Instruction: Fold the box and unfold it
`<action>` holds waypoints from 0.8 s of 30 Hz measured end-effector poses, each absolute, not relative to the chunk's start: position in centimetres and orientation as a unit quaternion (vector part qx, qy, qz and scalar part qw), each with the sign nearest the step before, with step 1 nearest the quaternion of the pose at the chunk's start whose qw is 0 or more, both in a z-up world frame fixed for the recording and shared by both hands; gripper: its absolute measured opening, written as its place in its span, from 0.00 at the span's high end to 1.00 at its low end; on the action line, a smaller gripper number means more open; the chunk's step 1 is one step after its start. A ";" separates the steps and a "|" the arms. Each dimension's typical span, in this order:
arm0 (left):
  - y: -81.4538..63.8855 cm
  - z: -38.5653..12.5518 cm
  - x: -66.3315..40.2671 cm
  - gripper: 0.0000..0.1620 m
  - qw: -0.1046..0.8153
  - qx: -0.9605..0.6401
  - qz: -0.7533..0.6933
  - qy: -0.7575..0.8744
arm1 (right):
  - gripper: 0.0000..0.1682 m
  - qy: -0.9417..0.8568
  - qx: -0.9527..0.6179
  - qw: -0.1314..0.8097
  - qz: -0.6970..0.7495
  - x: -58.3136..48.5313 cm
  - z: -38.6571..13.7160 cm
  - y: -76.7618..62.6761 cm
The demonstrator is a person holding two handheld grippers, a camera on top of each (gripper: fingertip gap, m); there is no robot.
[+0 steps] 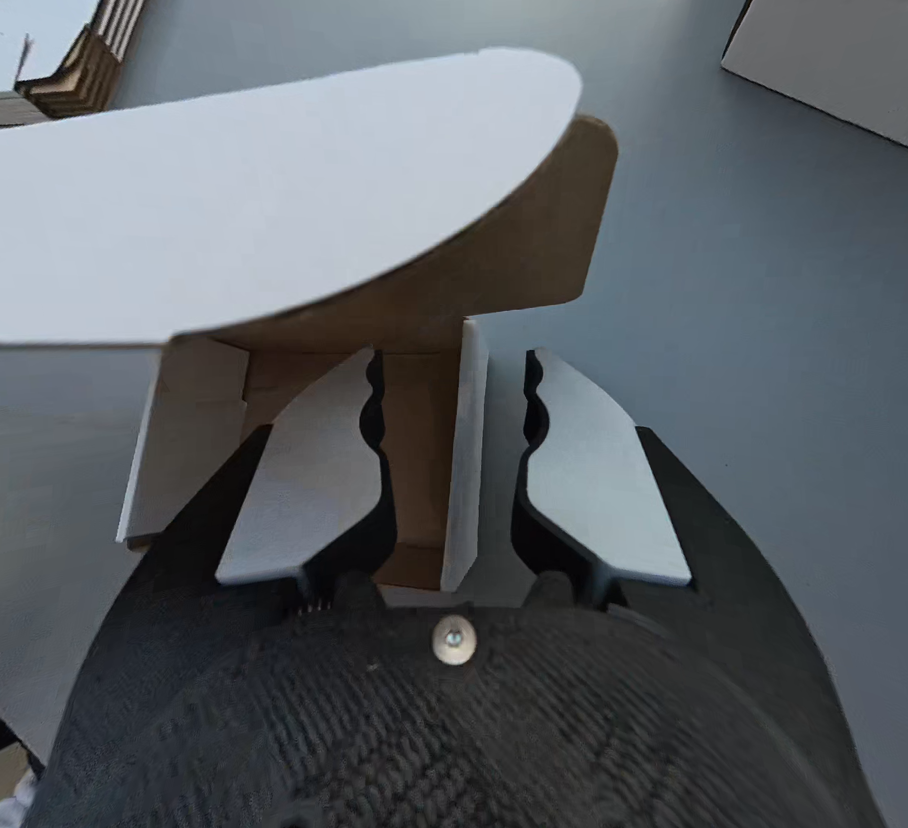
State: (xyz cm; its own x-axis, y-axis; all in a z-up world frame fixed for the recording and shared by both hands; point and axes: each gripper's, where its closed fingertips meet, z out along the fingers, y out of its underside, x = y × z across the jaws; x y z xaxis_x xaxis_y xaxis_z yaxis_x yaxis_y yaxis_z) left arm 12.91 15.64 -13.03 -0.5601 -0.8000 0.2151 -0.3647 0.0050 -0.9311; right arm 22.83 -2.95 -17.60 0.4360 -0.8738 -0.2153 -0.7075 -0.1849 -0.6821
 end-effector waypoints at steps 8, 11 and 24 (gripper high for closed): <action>15.4 -10.6 15.7 0.69 0.241 -0.304 -0.594 0.704 | 0.52 0.243 -0.795 0.531 -0.166 24.2 -12.1 -6.4; 14.7 -10.3 16.6 0.72 0.220 -0.273 -0.609 0.711 | 0.62 0.189 -0.778 0.583 -0.137 25.2 -10.3 -6.6; 13.4 -10.7 18.3 0.86 0.166 -0.217 -0.593 0.758 | 0.85 -0.005 -0.802 0.597 -0.030 24.8 -10.5 -4.6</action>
State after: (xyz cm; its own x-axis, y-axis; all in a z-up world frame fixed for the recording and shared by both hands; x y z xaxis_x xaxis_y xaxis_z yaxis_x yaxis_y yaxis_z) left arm 18.30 13.42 -10.70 -0.8507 -0.5256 0.0053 -0.1315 0.2031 -0.9703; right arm 24.77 -4.60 -10.53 0.9981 -0.0272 0.0545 0.0444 -0.2880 -0.9566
